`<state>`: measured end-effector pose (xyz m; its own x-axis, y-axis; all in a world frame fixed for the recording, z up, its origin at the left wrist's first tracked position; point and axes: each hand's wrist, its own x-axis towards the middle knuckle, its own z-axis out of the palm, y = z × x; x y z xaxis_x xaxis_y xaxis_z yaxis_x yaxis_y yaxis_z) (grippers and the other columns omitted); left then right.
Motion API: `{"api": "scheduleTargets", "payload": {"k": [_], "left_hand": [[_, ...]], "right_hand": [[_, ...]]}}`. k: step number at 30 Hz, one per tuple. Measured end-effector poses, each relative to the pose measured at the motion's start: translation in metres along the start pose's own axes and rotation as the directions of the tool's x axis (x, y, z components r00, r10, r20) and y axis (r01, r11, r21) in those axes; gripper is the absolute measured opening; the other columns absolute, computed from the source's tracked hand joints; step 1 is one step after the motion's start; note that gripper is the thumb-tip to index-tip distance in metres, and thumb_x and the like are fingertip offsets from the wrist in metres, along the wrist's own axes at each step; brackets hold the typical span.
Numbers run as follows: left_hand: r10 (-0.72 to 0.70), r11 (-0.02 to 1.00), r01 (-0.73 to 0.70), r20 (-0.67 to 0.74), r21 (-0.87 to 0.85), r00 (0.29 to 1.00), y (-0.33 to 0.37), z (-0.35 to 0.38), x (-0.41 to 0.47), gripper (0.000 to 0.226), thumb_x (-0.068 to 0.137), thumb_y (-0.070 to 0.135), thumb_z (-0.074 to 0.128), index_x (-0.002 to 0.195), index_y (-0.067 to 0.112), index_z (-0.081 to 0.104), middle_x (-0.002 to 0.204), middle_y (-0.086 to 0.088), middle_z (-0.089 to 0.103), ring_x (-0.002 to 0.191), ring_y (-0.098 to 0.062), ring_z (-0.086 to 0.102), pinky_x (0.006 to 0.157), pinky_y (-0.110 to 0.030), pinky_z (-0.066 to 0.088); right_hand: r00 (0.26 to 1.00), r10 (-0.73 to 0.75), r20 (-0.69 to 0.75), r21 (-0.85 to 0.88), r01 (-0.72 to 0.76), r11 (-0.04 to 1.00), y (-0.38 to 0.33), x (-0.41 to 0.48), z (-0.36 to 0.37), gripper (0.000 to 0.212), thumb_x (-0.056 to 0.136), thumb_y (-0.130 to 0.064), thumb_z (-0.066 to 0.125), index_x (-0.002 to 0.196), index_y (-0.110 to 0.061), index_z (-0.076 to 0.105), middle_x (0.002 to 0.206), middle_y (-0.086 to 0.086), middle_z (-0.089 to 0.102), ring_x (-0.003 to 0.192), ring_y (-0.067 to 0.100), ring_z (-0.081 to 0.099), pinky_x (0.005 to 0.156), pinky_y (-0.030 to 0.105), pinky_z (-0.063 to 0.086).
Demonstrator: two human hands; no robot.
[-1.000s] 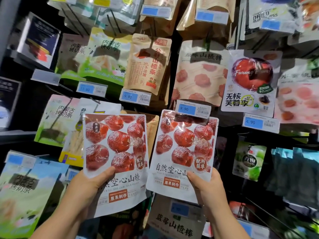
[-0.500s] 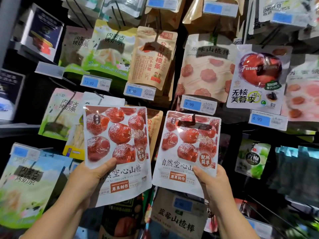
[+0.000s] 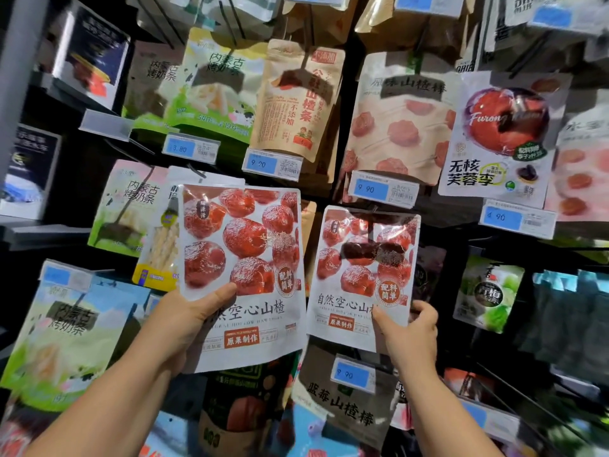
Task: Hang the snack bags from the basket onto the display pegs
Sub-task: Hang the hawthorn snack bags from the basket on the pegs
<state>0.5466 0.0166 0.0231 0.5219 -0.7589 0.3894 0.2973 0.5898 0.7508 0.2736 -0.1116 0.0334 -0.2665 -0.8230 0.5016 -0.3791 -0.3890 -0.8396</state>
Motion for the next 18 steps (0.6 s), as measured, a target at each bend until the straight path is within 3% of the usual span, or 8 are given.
{"api": "scheduleTargets", "payload": {"k": [2,5,7,9,11,13,15,18], "left_hand": [[-0.022,1.000,0.022,0.033,0.004,0.999,-0.001,0.009,-0.003,0.024,0.078,-0.002,0.068,0.099,0.010,0.070,0.085,-0.002,0.077,0.072,-0.012,0.073,0.058,-0.018,0.056],[-0.105,0.994,0.102,0.098,0.030,0.990,-0.003,0.027,-0.010,0.019,0.080,0.001,0.069,0.096,0.010,0.071,0.087,-0.007,0.077,0.070,-0.016,0.073,0.055,-0.022,0.057],[-0.182,0.983,0.178,0.119,0.045,0.976,-0.006,0.039,-0.015,0.021,0.079,0.006,0.071,0.099,0.008,0.072,0.089,-0.012,0.076,0.071,-0.020,0.073,0.055,-0.027,0.058],[-0.239,0.971,0.234,0.149,0.055,0.959,-0.009,0.051,-0.019,0.025,0.079,0.008,0.072,0.104,0.007,0.071,0.091,-0.014,0.076,0.072,-0.022,0.072,0.055,-0.030,0.059],[-0.266,0.964,0.259,0.189,0.062,0.945,-0.012,0.062,-0.022,0.026,0.081,0.008,0.072,0.107,0.007,0.070,0.091,-0.013,0.076,0.074,-0.021,0.073,0.057,-0.029,0.058],[-0.278,0.961,0.271,0.236,0.063,0.931,-0.013,0.073,-0.023,0.025,0.081,0.008,0.072,0.106,0.008,0.070,0.091,-0.012,0.076,0.074,-0.020,0.073,0.058,-0.030,0.059],[-0.295,0.955,0.288,0.276,0.066,0.915,-0.016,0.082,-0.025,0.026,0.077,0.009,0.073,0.102,0.008,0.070,0.088,-0.012,0.076,0.072,-0.021,0.073,0.057,-0.031,0.058],[-0.348,0.937,0.342,0.307,0.076,0.886,-0.021,0.091,-0.027,0.032,0.076,0.011,0.074,0.106,0.006,0.070,0.092,-0.015,0.076,0.075,-0.023,0.074,0.059,-0.032,0.059]], "right_hand": [[0.985,-0.154,-0.078,-0.047,0.150,0.988,-0.008,-0.015,-0.007,0.063,0.082,-0.037,0.077,0.131,-0.019,0.042,0.128,0.005,0.049,0.126,0.027,0.040,0.101,0.041,0.035],[0.945,-0.318,0.080,0.045,0.316,0.948,-0.019,-0.034,-0.016,0.028,0.090,-0.040,0.066,0.113,-0.035,0.051,0.106,-0.019,0.056,0.114,0.015,0.048,0.094,0.035,0.043],[0.912,-0.321,0.255,0.146,0.292,0.945,-0.028,-0.046,-0.022,0.018,0.093,-0.042,0.061,0.108,-0.046,0.050,0.102,-0.022,0.058,0.104,0.006,0.056,0.082,0.021,0.048],[0.870,-0.279,0.407,0.219,0.204,0.954,-0.032,-0.054,-0.027,0.027,0.091,-0.049,0.057,0.115,-0.048,0.046,0.113,-0.019,0.057,0.104,-0.001,0.055,0.080,0.015,0.045],[0.843,-0.233,0.484,0.281,0.102,0.954,-0.032,-0.060,-0.030,0.043,0.088,-0.050,0.060,0.126,-0.045,0.039,0.117,-0.021,0.055,0.106,-0.004,0.054,0.085,0.019,0.044],[0.839,-0.214,0.500,0.339,0.037,0.940,-0.028,-0.065,-0.032,0.040,0.091,-0.037,0.066,0.121,-0.045,0.040,0.113,-0.025,0.058,0.098,-0.007,0.060,0.081,0.018,0.048],[0.866,-0.196,0.460,0.348,0.027,0.937,-0.022,-0.067,-0.035,0.046,0.089,-0.029,0.072,0.124,-0.043,0.046,0.116,-0.017,0.066,0.103,0.002,0.065,0.090,0.030,0.054],[0.904,-0.176,0.389,0.394,0.009,0.919,-0.015,-0.071,-0.041,0.055,0.082,-0.032,0.079,0.128,-0.036,0.049,0.114,-0.012,0.071,0.106,0.013,0.068,0.096,0.048,0.054]]}}
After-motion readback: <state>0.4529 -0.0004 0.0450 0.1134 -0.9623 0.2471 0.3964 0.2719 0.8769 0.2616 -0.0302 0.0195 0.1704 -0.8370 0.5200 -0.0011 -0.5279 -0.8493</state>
